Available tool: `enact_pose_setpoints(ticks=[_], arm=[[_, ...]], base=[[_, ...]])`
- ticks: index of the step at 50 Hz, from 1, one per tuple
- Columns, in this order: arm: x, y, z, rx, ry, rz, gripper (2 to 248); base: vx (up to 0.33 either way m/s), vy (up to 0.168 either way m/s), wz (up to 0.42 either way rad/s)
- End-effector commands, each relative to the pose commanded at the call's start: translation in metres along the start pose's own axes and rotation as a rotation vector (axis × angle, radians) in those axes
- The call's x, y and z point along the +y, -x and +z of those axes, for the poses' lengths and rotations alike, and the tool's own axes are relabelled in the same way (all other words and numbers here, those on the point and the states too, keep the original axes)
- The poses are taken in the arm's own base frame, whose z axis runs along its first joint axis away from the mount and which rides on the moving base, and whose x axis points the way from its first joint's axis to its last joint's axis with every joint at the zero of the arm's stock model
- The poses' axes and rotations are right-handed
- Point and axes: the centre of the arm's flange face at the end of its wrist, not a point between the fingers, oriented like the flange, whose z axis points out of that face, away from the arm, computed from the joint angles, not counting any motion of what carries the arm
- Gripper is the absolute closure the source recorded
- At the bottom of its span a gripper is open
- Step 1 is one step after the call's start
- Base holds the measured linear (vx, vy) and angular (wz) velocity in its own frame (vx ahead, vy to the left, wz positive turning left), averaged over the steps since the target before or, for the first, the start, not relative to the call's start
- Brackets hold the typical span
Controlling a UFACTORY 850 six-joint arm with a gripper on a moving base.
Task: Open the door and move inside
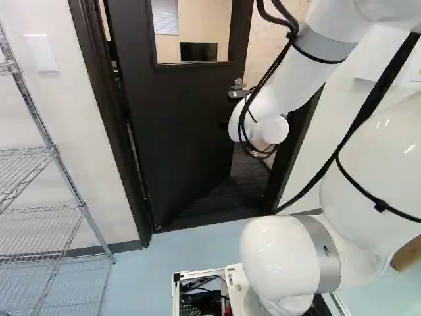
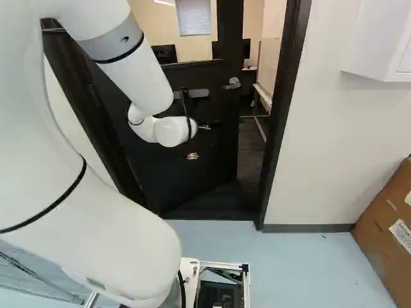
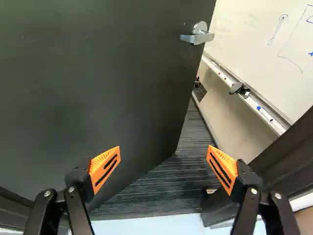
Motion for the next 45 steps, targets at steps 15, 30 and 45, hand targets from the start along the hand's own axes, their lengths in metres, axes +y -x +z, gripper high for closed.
enact_pose_setpoints(ticks=[15, 30, 45], arm=[[0.0000, 0.0000, 0.0000, 0.000, 0.000, 0.000, 3], [0.0000, 0.0000, 0.0000, 0.000, 0.000, 0.000, 3], [0.0000, 0.0000, 0.0000, 0.000, 0.000, 0.000, 3]], base=[[0.078, 0.006, -0.008], [0.103, 0.029, -0.012], [0.109, 0.031, -0.011]])
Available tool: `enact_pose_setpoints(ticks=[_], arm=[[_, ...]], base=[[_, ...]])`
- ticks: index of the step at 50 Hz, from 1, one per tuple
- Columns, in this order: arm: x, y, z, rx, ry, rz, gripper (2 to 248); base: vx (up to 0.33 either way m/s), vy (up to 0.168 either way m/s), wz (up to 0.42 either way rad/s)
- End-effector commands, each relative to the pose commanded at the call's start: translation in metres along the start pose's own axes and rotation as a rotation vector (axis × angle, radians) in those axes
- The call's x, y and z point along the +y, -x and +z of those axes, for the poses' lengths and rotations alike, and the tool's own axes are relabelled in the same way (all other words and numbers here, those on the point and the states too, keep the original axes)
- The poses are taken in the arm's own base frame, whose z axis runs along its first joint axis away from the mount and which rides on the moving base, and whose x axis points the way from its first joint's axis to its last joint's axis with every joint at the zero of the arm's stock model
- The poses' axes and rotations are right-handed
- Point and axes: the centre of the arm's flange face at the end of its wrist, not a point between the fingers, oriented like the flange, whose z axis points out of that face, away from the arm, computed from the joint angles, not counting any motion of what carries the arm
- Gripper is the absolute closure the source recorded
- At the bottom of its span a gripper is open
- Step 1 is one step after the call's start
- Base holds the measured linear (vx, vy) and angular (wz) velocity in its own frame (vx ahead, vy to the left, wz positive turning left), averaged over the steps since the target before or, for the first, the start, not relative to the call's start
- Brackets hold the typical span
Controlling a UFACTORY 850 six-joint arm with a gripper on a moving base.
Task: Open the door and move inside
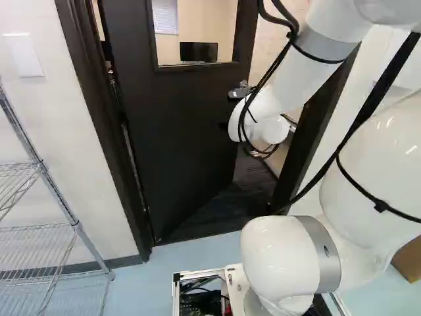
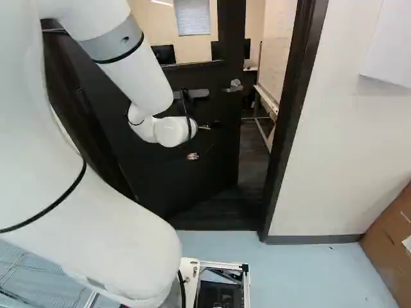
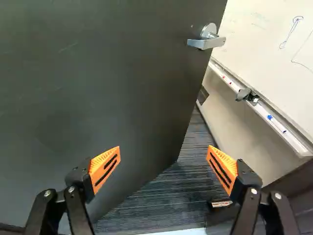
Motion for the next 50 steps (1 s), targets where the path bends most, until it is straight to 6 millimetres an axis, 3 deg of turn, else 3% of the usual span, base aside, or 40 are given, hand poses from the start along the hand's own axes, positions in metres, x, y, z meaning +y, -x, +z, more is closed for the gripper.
enact_pose_setpoints(ticks=[50], arm=[[0.0000, 0.0000, 0.0000, 0.000, 0.000, 0.000, 3]], base=[[0.114, 0.034, -0.009]])
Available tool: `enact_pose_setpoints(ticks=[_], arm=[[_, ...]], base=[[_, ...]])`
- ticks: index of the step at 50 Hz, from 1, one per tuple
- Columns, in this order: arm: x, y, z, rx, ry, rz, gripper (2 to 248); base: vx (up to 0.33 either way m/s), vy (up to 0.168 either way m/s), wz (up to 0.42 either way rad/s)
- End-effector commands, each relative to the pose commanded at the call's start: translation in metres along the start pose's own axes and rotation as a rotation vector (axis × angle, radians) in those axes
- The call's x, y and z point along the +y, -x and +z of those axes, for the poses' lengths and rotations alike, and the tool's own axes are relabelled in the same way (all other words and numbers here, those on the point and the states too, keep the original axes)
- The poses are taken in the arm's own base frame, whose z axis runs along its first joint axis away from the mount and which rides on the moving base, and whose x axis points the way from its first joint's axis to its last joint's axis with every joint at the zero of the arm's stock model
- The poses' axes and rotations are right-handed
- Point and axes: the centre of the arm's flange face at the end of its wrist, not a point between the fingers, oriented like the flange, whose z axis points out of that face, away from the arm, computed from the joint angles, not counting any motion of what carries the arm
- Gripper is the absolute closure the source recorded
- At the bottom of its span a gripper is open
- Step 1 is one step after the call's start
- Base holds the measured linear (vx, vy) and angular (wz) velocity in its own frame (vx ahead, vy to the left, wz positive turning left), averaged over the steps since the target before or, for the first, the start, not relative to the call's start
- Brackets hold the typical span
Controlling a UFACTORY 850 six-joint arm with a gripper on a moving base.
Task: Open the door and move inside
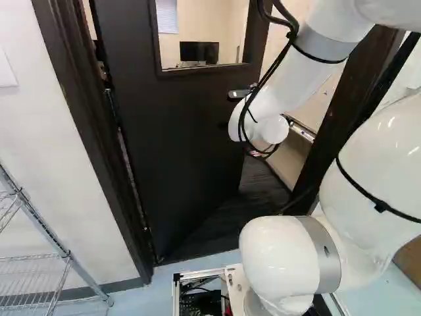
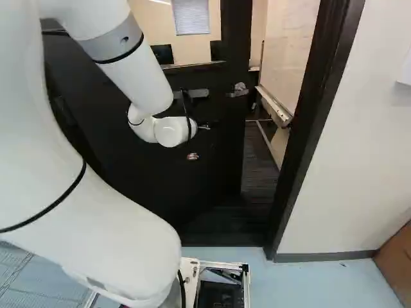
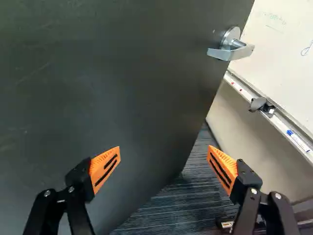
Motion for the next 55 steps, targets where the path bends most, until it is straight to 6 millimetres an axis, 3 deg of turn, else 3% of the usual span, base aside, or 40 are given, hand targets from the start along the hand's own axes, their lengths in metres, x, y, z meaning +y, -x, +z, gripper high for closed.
enact_pose_setpoints(ticks=[36, 55], arm=[[0.0000, -0.0005, 0.0011, 0.000, 0.000, 0.000, 3], [0.0000, -0.0008, 0.0018, 0.000, 0.000, 0.000, 3]], base=[[0.113, 0.033, -0.009], [0.009, 0.001, 0.000]])
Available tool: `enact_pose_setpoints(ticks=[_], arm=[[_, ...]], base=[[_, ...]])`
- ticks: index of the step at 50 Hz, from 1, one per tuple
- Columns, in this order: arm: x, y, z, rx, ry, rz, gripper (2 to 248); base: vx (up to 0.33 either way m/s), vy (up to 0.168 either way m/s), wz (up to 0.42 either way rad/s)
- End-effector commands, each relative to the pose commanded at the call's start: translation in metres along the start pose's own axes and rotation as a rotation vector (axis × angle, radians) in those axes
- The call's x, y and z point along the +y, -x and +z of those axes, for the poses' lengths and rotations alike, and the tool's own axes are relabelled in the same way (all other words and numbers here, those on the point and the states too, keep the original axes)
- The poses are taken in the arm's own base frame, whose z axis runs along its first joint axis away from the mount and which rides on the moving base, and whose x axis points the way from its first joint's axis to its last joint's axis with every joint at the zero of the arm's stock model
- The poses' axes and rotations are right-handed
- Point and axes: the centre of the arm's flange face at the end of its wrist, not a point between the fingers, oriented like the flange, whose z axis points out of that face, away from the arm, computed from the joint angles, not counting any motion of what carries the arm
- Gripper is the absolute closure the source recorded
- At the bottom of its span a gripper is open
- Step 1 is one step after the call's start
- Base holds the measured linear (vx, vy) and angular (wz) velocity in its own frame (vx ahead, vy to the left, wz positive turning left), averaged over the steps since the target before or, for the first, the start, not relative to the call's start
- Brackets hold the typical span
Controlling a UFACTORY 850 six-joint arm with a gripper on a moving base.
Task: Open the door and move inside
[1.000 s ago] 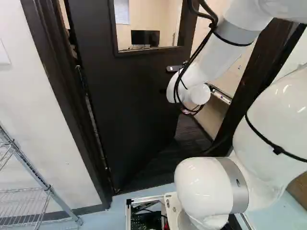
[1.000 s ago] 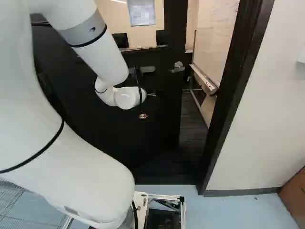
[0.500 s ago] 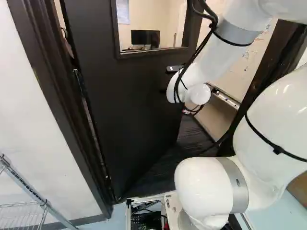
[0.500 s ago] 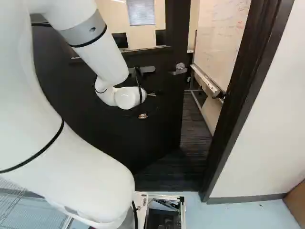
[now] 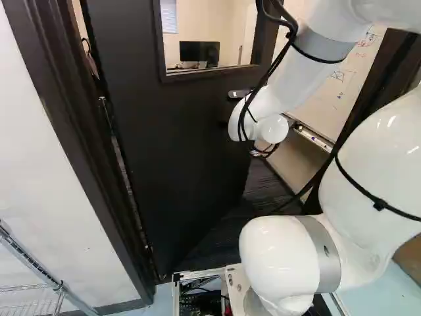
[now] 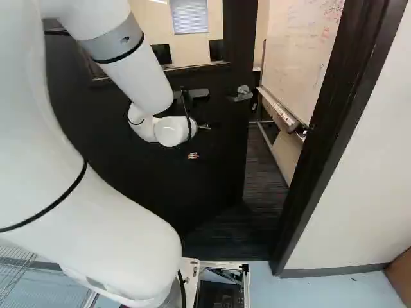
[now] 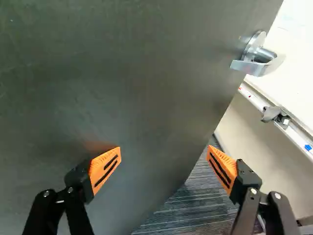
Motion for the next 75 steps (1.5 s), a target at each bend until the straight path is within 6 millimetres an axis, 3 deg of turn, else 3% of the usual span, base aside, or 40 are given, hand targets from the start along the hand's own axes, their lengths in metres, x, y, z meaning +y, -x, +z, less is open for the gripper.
enact_pose_setpoints(ticks=[21, 75], arm=[[-0.014, -0.007, 0.014, 0.000, -0.035, -0.014, 3], [-0.091, -0.035, 0.069, 0.011, -0.195, -0.079, 3]], base=[[0.000, 0.000, 0.000], [0.000, 0.000, 0.000]])
